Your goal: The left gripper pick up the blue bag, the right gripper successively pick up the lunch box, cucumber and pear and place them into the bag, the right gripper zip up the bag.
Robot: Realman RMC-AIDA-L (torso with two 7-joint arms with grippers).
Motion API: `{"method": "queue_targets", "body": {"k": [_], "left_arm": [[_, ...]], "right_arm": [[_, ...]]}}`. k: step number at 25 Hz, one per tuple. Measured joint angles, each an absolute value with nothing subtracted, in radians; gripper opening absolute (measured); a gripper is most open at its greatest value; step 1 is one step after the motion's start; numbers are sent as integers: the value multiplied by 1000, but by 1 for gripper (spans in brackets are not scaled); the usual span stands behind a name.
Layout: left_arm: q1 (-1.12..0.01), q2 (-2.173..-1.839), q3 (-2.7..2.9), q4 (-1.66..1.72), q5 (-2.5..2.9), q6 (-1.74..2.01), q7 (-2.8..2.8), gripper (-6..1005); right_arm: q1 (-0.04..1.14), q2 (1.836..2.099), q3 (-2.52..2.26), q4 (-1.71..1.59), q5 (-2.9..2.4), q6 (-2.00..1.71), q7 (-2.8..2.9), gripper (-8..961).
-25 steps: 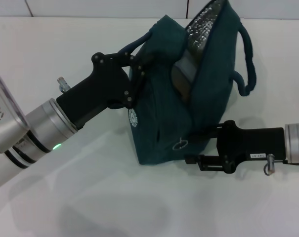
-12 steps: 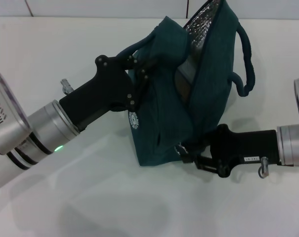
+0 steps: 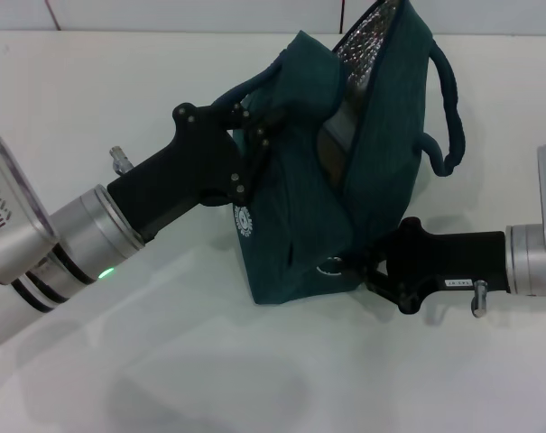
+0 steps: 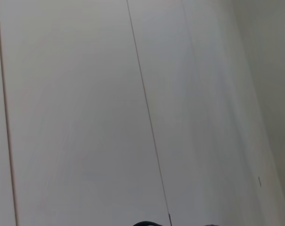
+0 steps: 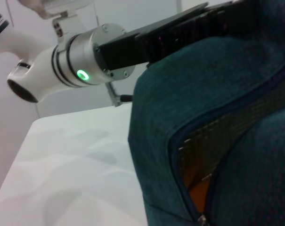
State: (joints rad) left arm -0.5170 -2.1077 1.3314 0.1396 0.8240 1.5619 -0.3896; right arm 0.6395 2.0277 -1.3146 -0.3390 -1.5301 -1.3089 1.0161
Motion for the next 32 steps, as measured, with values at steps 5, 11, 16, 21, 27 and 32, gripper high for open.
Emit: {"method": "queue_targets", "body": {"k": [5, 11, 16, 21, 27, 32], "left_arm": [[-517, -2108, 1331, 140, 824, 1562, -390, 44], [-519, -2108, 1328, 140, 814, 1561, -390, 44], [-521, -2108, 1332, 140, 793, 1550, -405, 44], [-516, -2108, 1332, 136, 793, 1548, -422, 64], [-488, -2107, 1325, 104, 792, 1611, -465, 325], [-441, -2099, 1320, 109, 768, 1672, -512, 535]], "right_arm": [[639, 2028, -1331, -345, -1528, -1309, 1016, 15], [640, 2028, -1354, -348, -1516, -1316, 993, 16], [638, 2028, -1363, -350, -1470, -1336, 941, 16], [643, 2028, -1364, -370, -1452, -1369, 908, 15], [639, 2028, -1364, -395, -1424, -1402, 870, 14], [639, 2028, -1363, -400, -1389, -1411, 846, 13]]}}
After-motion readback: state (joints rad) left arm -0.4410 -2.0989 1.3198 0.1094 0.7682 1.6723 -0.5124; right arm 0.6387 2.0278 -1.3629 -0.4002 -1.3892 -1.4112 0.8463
